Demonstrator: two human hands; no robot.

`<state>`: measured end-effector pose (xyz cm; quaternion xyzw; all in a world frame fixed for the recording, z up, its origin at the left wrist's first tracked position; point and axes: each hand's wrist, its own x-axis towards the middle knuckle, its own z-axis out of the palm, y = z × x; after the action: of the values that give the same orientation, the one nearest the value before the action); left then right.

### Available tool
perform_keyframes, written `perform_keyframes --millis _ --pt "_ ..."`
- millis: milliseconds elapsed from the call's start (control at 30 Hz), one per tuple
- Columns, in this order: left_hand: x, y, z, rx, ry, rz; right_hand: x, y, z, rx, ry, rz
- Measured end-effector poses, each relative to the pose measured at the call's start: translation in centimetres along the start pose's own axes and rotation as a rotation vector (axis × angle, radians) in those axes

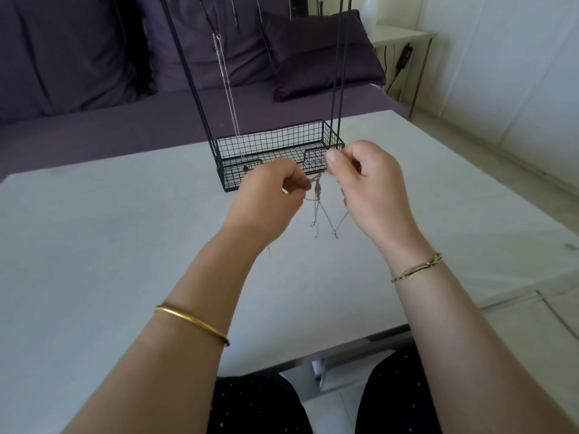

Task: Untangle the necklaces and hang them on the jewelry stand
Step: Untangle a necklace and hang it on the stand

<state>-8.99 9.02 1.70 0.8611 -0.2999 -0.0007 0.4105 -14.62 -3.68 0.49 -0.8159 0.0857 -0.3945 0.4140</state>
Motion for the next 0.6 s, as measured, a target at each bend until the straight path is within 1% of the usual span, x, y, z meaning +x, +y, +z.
perform_keyframes --millis 100,167,233,333,400,467,600 --pt "0.1 -0.1 0.1 0.044 -0.019 -0.033 -0.1 0.0 0.1 0.000 0.026 0.025" --pt "0.1 -0.1 0.2 0.095 -0.016 -0.079 -0.2 0.1 0.2 0.020 0.018 0.075" --pt "0.1 -0.1 0.2 0.074 0.030 -0.121 -0.2 0.3 0.1 -0.006 -0.052 0.143" --pt "0.3 -0.2 -0.3 -0.078 0.128 -0.229 -0.1 0.3 -0.6 0.008 -0.183 0.230" --pt "0.4 -0.4 -0.5 -0.117 0.152 -0.273 -0.2 0.2 -0.8 0.060 -0.268 0.285" --pt "0.4 -0.6 -0.6 -0.124 0.154 -0.293 -0.4 0.2 -0.8 0.082 -0.321 0.299" --pt "0.3 -0.3 -0.9 -0.182 0.108 -0.342 -0.4 0.3 -0.7 0.162 -0.251 0.309"
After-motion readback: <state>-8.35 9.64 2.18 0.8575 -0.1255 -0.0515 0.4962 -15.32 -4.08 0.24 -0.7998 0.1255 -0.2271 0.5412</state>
